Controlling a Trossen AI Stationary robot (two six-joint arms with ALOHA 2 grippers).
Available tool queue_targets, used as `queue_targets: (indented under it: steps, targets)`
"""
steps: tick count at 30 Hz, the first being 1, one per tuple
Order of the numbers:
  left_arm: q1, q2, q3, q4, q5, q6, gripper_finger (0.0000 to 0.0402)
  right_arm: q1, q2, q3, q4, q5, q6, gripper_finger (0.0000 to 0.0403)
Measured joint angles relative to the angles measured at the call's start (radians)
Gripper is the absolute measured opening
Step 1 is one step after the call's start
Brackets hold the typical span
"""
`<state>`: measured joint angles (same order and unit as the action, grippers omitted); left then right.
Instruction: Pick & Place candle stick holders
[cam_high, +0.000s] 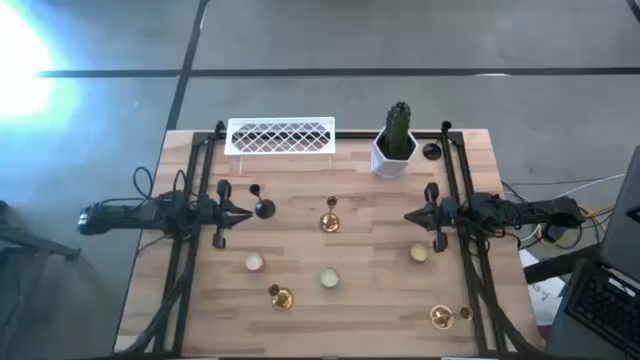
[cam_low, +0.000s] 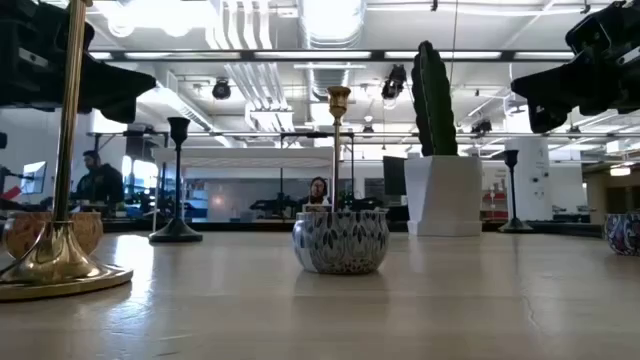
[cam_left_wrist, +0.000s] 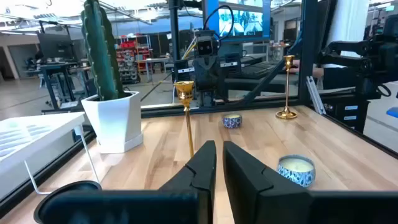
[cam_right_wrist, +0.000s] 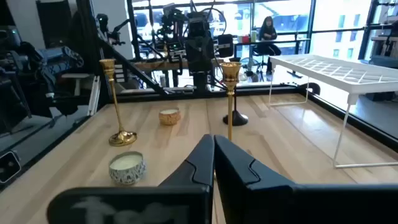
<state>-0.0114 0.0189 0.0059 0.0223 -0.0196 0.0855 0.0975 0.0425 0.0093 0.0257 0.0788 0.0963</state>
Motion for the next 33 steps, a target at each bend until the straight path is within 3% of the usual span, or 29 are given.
queue_targets:
  steps: [33]
  targets:
    - [0.000, 0.000, 0.000, 0.000, 0.000, 0.000, 0.0034, 0.000, 0.000, 0.000, 0.029, 0.002, -0.003, 0.0008]
